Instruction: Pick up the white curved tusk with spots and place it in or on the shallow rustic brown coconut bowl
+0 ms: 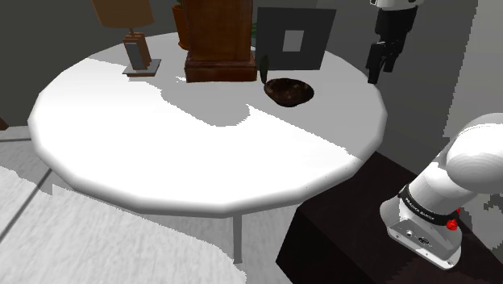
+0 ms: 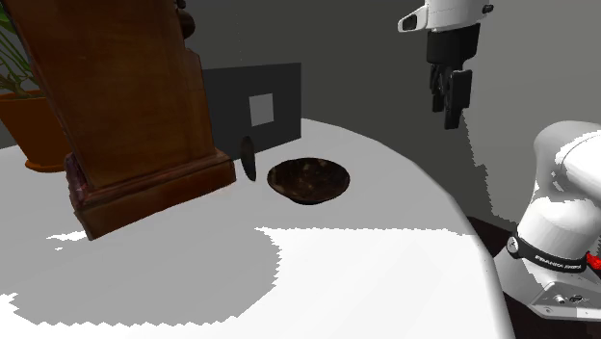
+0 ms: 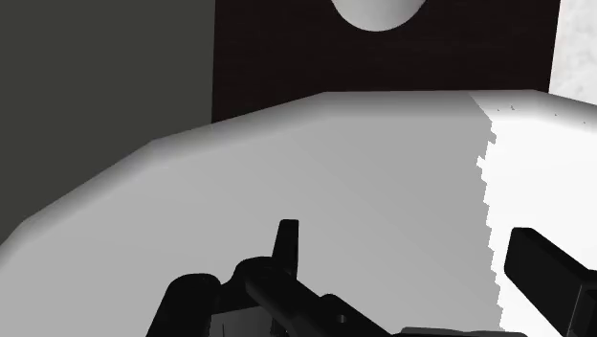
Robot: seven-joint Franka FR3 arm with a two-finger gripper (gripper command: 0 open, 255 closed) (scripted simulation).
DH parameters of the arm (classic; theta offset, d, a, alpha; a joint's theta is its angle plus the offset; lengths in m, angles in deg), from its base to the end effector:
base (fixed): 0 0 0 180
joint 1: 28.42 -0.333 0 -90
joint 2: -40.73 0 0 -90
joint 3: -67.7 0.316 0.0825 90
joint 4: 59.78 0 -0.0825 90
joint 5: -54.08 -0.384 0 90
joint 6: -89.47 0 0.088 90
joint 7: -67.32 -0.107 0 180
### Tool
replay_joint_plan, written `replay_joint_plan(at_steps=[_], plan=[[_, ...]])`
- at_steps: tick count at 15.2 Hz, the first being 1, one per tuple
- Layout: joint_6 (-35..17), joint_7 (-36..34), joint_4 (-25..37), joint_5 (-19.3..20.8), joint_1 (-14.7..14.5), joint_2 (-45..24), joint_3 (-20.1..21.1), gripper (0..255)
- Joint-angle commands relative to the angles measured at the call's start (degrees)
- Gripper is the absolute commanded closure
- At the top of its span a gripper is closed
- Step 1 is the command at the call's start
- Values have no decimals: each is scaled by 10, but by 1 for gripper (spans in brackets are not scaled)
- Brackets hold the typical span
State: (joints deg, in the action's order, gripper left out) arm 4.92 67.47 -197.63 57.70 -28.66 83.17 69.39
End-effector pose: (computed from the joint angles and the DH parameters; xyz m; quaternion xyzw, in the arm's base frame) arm 0.3040 0.0049 0.5464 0.9946 0.0133 -0.0942 0.0426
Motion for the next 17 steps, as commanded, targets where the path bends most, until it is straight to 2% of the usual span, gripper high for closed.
replay_joint_plan(at_steps=[1, 9, 17], plan=[[0, 0, 0, 0, 0, 0, 0, 0], [-142, 12, 51, -1, -3, -139, -6, 0], [-246, 26, 145, -6, -8, -283, -9, 0]])
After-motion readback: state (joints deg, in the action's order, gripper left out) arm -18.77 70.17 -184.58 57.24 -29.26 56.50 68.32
